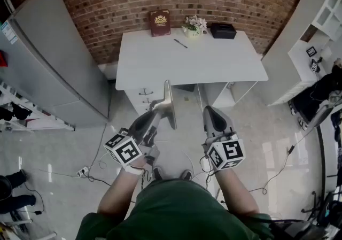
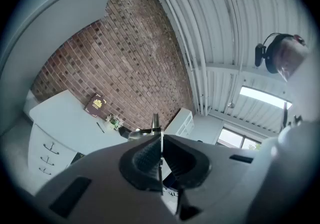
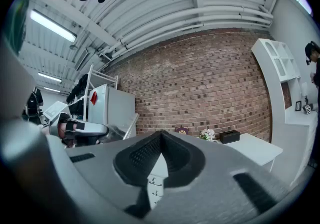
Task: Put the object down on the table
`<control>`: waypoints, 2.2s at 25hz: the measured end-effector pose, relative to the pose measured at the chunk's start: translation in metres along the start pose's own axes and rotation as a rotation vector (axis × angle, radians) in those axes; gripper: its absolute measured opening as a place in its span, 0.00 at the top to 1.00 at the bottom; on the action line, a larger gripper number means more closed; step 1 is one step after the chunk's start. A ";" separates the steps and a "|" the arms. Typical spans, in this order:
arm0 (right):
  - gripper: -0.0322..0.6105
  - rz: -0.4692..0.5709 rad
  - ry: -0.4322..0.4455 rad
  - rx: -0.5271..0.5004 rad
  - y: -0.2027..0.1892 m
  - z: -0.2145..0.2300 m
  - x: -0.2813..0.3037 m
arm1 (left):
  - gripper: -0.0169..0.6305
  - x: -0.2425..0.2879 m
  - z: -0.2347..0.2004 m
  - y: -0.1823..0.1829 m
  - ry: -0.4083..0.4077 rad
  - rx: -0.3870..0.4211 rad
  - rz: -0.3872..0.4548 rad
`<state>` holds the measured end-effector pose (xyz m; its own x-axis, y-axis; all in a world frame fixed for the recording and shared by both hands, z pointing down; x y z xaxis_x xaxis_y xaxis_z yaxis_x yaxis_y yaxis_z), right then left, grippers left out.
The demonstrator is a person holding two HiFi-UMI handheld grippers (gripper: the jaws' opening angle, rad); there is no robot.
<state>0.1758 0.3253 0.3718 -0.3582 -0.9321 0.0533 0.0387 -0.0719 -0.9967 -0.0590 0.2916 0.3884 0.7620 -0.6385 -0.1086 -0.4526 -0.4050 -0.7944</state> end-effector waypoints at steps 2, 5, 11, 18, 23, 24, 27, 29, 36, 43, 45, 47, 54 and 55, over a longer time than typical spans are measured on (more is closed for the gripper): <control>0.95 -0.005 -0.005 -0.003 0.000 -0.009 0.004 | 0.96 -0.006 -0.004 0.007 0.007 -0.019 -0.004; 0.95 -0.011 -0.013 -0.004 -0.002 -0.021 0.011 | 0.96 -0.014 -0.010 0.017 0.017 -0.026 -0.021; 0.95 -0.020 -0.048 -0.009 -0.004 -0.041 0.024 | 0.96 -0.029 -0.038 0.027 -0.013 -0.058 -0.003; 0.95 -0.033 -0.080 -0.036 -0.002 -0.069 0.046 | 0.96 -0.050 -0.077 0.043 -0.025 -0.090 0.012; 0.95 -0.045 -0.086 -0.051 -0.001 -0.079 0.054 | 0.96 -0.056 -0.091 0.049 -0.028 -0.104 0.019; 0.95 -0.047 -0.086 -0.051 0.000 -0.078 0.055 | 0.96 -0.055 -0.092 0.050 -0.028 -0.105 0.019; 0.95 -0.051 -0.086 -0.046 -0.001 -0.073 0.062 | 0.96 -0.050 -0.096 0.051 -0.023 -0.103 0.014; 0.95 -0.057 -0.077 -0.039 -0.005 -0.071 0.067 | 0.96 -0.048 -0.099 0.050 -0.006 -0.104 0.005; 0.95 -0.040 -0.011 -0.011 -0.012 -0.048 0.100 | 0.96 -0.028 -0.106 0.053 0.048 -0.076 0.008; 0.95 -0.006 0.070 0.019 -0.005 0.003 0.140 | 0.96 0.023 -0.105 0.066 0.118 -0.014 0.026; 0.95 -0.004 0.087 0.033 -0.005 0.023 0.148 | 0.96 0.042 -0.103 0.062 0.135 -0.006 0.025; 0.95 -0.003 0.107 0.044 -0.005 0.042 0.154 | 0.96 0.060 -0.100 0.057 0.152 -0.001 0.019; 0.95 -0.008 0.165 0.078 -0.011 0.092 0.168 | 0.96 0.106 -0.095 0.041 0.185 0.012 0.030; 0.95 -0.008 0.170 0.081 -0.012 0.097 0.169 | 0.96 0.111 -0.094 0.040 0.192 0.015 0.027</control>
<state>0.2056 0.1340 0.3990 -0.5112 -0.8584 0.0436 0.1075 -0.1142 -0.9876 -0.0362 0.1433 0.4009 0.6463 -0.7629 -0.0150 -0.4635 -0.3769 -0.8019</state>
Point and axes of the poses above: the fingertips, and each gripper's own axes: x forward along the fingers, z to its right, y out of its top, the point moved 7 cm from there along -x, backward along the fingers, and after that the axes turned 2 degrees about -z, right-handed, at the moved point
